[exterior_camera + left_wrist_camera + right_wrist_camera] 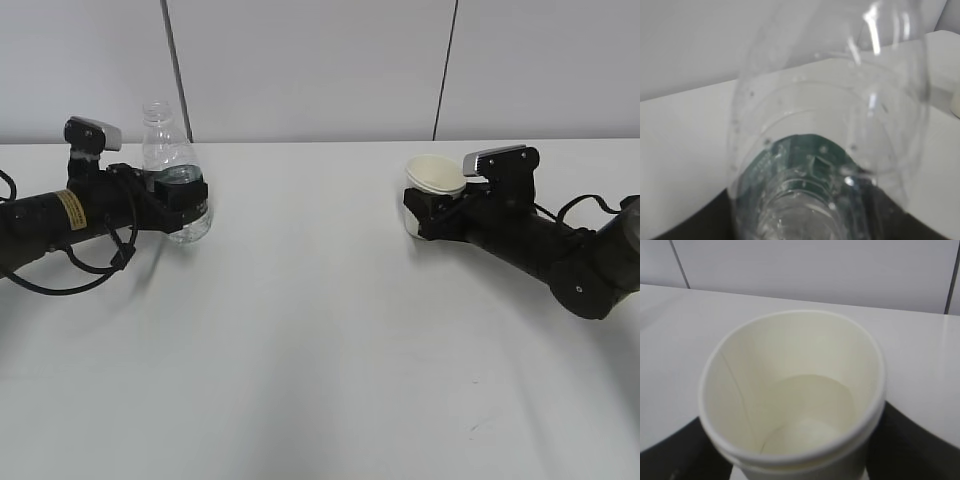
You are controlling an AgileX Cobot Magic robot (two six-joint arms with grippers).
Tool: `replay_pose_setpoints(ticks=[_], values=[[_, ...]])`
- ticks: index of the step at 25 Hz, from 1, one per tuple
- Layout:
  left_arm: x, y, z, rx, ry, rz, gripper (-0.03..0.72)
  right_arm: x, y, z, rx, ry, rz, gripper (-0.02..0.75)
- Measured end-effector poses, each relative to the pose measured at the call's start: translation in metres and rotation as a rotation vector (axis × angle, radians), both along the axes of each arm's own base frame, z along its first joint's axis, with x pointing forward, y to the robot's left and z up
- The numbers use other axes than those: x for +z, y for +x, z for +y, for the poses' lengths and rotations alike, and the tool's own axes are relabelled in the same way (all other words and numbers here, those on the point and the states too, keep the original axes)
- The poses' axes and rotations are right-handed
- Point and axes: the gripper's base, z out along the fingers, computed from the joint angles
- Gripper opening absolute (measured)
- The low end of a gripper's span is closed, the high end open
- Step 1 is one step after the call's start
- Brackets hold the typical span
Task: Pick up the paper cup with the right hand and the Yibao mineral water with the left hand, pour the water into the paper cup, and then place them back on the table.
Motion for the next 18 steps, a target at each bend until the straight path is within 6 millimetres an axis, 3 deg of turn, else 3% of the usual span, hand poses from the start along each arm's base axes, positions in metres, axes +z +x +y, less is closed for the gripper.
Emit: replay_pose_setpoints(ticks=[6,11,18], values=[[0.0,0.0,0.0,0.0,0.0,0.0,0.333,-0.0002,0.0,-0.0002,-0.002,-0.002,0.001,0.538],[-0.0001,0.0,0.0,0.0,0.001,0.001,0.333,-0.0012,-0.0001,-0.0005,-0.004,-0.005,0.013,0.616],[-0.0001,0.0,0.0,0.0,0.001,0.001,0.332,-0.0024,-0.0003,-0.0008,-0.007,-0.011,0.025,0.627]])
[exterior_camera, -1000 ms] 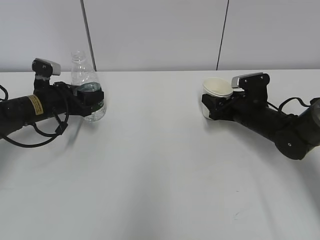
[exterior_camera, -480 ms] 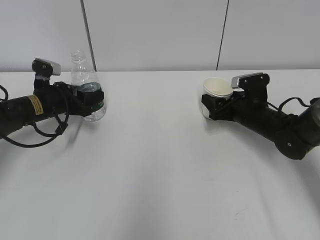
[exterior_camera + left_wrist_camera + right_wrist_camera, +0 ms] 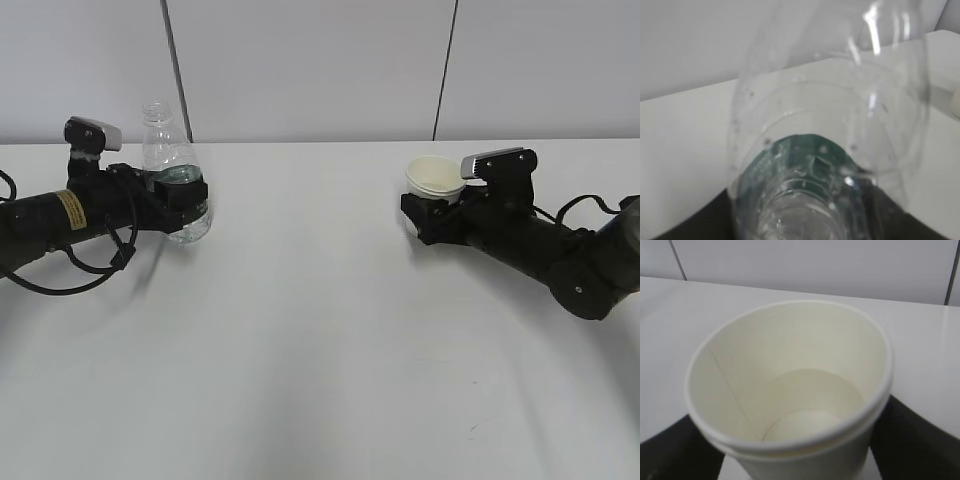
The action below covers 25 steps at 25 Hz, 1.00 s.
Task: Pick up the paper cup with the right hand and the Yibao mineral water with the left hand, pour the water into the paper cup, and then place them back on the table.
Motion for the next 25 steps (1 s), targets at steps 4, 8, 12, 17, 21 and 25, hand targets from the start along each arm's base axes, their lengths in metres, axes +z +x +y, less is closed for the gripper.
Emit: replay_pose_setpoints(ticks=[4,8,12,17,21,25], values=[[0.0,0.0,0.0,0.0,0.0,0.0,0.332,-0.005,-0.006,0.0,0.001,0.003,0.019,0.627],[0.0,0.0,0.0,0.001,0.0,0.0,0.332,-0.008,-0.015,0.001,0.008,0.025,0.012,0.626],[0.0,0.0,0.0,0.001,0.0,0.0,0.332,-0.009,-0.019,0.001,0.011,0.032,0.012,0.617],[0.0,0.0,0.0,0.001,0.0,0.0,0.332,-0.007,-0.025,-0.001,-0.007,0.038,0.025,0.611],[0.0,0.0,0.0,0.001,0.0,0.0,0.332,-0.003,-0.03,-0.005,-0.052,0.054,0.033,0.605],[0.0,0.0,0.0,0.001,0.0,0.0,0.332,-0.003,-0.038,-0.006,-0.061,0.056,0.051,0.595]])
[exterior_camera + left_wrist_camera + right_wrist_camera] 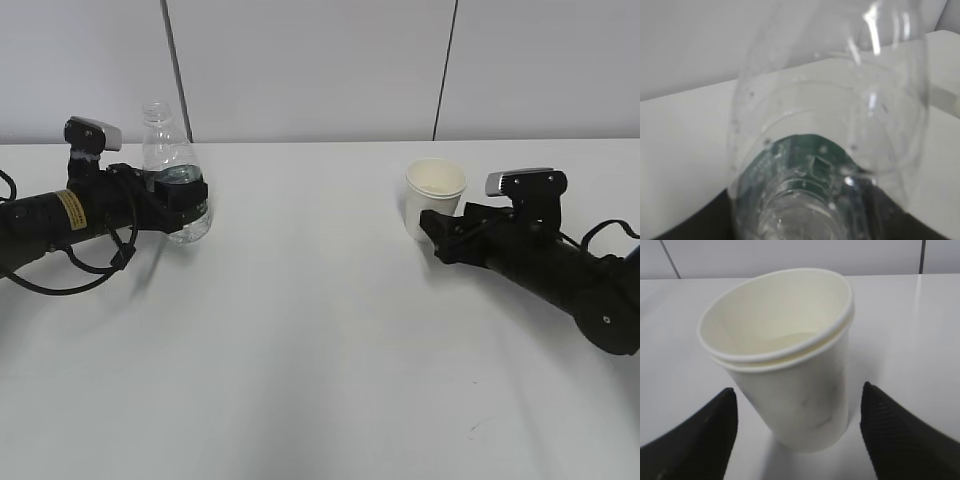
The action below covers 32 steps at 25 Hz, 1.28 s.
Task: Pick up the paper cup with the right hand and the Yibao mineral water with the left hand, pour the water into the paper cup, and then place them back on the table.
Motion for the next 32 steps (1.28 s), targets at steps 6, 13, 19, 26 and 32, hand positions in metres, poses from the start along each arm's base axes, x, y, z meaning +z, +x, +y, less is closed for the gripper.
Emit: replay_pose_setpoints(ticks=[6,13,19,26,32], values=[[0.0,0.0,0.0,0.0,0.0,0.0,0.332,0.01,-0.016,-0.002,-0.004,-0.001,0.012,0.594],[0.0,0.0,0.0,0.0,-0.001,0.001,0.332,0.036,-0.049,-0.003,-0.004,-0.007,0.01,0.593],[0.0,0.0,0.0,0.001,-0.002,0.002,0.344,0.06,-0.077,-0.005,-0.004,-0.013,-0.017,0.593],[0.001,0.0,-0.001,-0.007,-0.024,-0.004,0.472,0.084,-0.088,-0.005,-0.003,-0.017,-0.087,0.593],[0.003,-0.001,-0.003,-0.018,-0.077,-0.002,0.592,0.092,-0.091,-0.005,-0.003,-0.016,-0.112,0.593]])
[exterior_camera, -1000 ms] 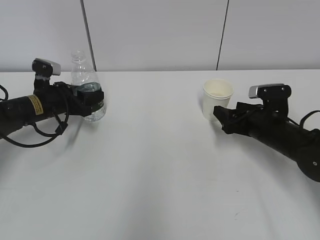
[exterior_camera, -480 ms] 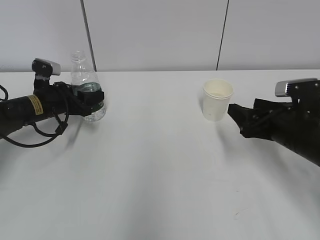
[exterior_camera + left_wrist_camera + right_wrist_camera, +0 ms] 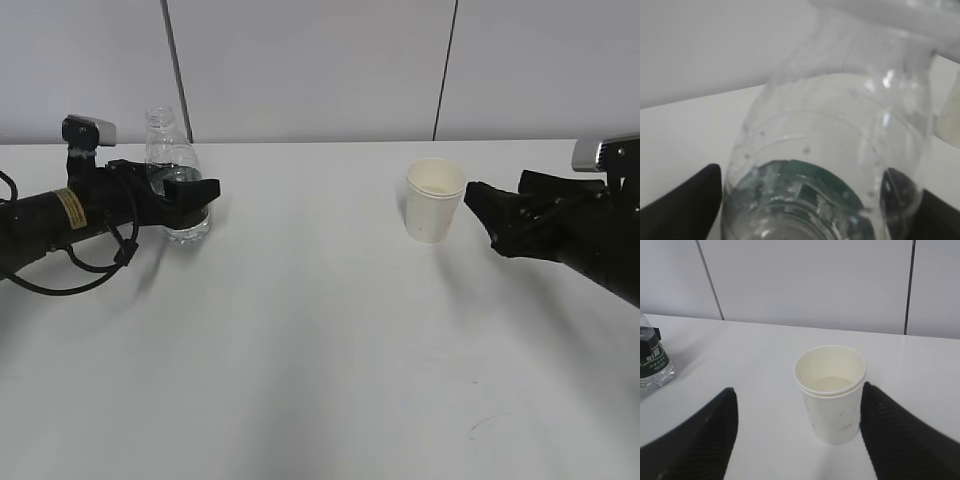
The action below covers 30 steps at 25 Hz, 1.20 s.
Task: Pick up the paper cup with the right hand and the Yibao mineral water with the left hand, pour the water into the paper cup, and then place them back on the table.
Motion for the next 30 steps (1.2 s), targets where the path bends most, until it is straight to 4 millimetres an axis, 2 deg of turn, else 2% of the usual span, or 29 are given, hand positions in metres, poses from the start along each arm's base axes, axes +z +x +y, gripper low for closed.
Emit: replay_pose_setpoints(ticks=[10,17,30], values=[[0.006,-0.001,-0.002,-0.014,-0.047,0.009,0.61,0.018,-0.005,-0.001,-0.008,-0.026,-0.017,0.593],[0.034,-0.001,-0.001,-0.018,0.019,-0.035,0.593,0.027,-0.008,-0.002,-0.012,-0.033,-0.033,0.593],[0.082,-0.003,0.002,0.024,0.041,-0.091,0.588,0.047,-0.015,-0.004,-0.026,-0.057,-0.053,0.593]])
